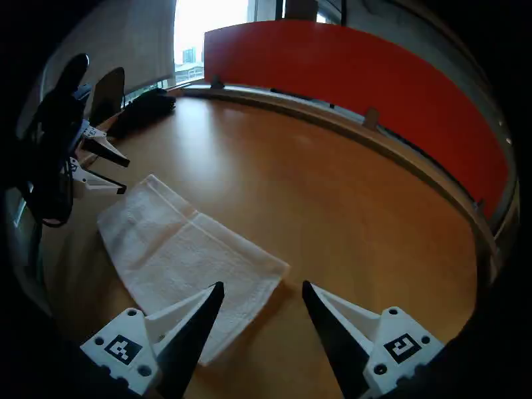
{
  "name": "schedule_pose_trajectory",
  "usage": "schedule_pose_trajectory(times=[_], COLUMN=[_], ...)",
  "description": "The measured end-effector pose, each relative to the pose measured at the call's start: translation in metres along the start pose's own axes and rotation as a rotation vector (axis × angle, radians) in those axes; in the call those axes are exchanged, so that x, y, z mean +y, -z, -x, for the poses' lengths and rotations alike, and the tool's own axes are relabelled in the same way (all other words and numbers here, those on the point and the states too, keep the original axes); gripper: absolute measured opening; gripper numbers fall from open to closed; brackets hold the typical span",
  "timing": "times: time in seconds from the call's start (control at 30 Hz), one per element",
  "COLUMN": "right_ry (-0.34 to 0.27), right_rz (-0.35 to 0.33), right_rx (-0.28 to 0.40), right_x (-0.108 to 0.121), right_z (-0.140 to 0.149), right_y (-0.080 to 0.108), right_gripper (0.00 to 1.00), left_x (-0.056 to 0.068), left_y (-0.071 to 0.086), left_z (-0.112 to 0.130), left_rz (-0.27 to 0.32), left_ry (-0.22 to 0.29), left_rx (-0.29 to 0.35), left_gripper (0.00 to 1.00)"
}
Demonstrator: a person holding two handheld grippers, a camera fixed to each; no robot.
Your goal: Fold towel
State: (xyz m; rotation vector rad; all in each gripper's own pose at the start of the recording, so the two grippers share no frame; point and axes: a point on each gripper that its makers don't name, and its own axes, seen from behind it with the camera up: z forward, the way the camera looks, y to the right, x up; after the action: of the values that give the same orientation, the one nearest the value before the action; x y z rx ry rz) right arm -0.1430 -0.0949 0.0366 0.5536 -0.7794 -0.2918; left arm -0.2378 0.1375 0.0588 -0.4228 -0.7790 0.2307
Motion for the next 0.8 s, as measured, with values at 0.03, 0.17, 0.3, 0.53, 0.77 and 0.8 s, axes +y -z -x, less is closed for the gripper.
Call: schedule_pose_trajectory(times=[0.03,0.17,0.3,0.53,0.77,0.8], right_ry=[0.001,0.002,-0.004,-0.010,-0.022,-0.022], right_rz=[-0.002,-0.007,-0.013,-0.018,-0.021,-0.022], right_rx=[0.000,0.001,0.002,0.006,0.018,0.019], right_x=[-0.001,-0.007,-0.013,-0.021,-0.029,-0.030], right_z=[0.001,0.006,0.011,0.020,0.026,0.027], right_y=[0.002,0.009,0.017,0.031,0.042,0.044], right_gripper=[0.91,0.91,0.91,0.91,0.91,0.91], left_x=[0.000,0.001,0.003,0.008,0.013,0.013], left_y=[0.002,0.009,0.016,0.030,0.045,0.047], left_z=[0.001,0.005,0.012,0.026,0.040,0.042], left_rz=[0.000,-0.004,-0.007,-0.016,-0.026,-0.028], left_ry=[0.005,0.025,0.043,0.076,0.111,0.115], left_rx=[0.002,0.007,0.010,0.010,0.011,0.011], left_gripper=[0.90,0.90,0.90,0.90,0.90,0.90])
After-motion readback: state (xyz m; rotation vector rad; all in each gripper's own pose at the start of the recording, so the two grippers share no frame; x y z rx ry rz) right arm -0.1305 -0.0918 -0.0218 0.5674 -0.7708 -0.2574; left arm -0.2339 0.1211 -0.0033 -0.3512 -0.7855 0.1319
